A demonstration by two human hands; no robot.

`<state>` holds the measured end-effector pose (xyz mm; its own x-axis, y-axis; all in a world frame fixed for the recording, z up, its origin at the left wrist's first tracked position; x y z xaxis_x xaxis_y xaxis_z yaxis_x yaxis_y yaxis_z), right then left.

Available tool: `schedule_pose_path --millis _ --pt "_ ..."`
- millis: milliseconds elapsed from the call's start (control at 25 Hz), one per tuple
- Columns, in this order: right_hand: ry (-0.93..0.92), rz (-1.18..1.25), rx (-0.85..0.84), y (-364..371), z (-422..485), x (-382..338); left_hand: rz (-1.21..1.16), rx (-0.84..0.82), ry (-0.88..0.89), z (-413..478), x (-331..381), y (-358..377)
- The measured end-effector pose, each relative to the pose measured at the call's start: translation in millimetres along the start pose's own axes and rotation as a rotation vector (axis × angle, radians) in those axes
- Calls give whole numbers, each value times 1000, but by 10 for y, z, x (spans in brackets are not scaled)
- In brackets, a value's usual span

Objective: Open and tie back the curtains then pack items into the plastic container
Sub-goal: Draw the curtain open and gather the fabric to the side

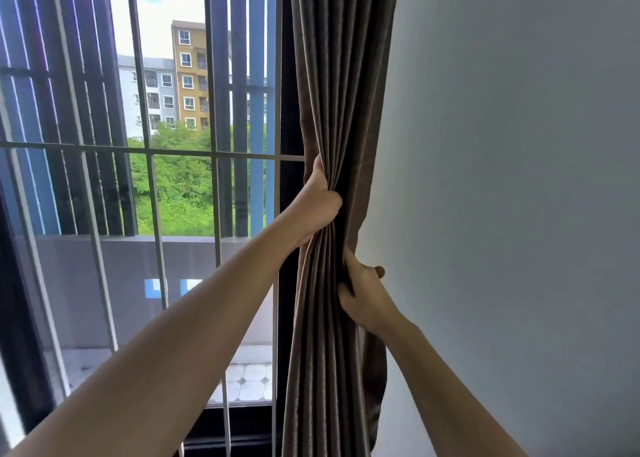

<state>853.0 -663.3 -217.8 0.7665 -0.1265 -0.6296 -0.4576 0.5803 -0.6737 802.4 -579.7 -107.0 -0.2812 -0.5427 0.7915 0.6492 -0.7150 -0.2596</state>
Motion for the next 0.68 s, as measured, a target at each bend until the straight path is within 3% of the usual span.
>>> schedule_pose_path --millis 240,320,440,560,640,680 --pt "0 61 -65 108 -7 -22 -51 -24 36 -36 83 58" --pt "-64 167 -125 229 -99 -49 47 -15 90 -42 125 50" --pt "-81 345 2 273 -89 -5 192 86 94 -46 100 -25" --pt "4 655 133 12 106 -44 43 160 79 -66 25 -99" --pt "41 867 100 -213 319 -173 -42 218 63 -118 57 -137" --pt "43 856 94 -331 412 -277 -83 233 50 -131 71 -149"
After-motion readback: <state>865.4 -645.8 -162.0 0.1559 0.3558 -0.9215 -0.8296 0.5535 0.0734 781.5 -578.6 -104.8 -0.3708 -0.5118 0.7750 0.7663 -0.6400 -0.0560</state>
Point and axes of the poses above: each hand's wrist, its own z-axis towards the middle knuckle, its own y-axis out of the palm, x = y × z, the point moved 5 cm from there along z, towards the middle knuckle, and after that the axes turned 10 degrees about y, right-handed, at the moved point
